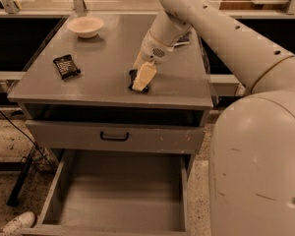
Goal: Place rxbar blueberry into middle drawer
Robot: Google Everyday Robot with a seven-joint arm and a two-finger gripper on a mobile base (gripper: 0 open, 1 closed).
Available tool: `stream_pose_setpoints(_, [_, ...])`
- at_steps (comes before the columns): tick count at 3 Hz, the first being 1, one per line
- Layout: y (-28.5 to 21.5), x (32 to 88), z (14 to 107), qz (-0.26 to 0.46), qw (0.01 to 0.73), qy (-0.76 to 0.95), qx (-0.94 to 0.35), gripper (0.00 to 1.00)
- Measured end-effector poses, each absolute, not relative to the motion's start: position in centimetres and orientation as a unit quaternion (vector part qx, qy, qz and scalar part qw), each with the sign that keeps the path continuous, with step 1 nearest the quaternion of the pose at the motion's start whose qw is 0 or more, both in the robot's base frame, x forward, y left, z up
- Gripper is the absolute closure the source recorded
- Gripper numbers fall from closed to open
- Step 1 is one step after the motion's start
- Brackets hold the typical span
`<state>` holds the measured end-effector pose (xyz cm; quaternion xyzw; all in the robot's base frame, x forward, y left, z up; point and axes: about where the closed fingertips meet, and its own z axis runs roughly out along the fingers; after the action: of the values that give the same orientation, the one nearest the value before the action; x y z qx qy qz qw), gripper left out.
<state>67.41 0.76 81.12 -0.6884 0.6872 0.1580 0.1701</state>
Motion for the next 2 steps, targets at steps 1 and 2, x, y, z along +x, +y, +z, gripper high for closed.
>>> stream_pose_setpoints(1, [0.76,67.41,81.12,0.158,0.170,0.687,-0.688,1.00])
stream_pose_setpoints(2, [0.76,67.41,81.99,0.158,0.170,0.687,-0.688,1.00])
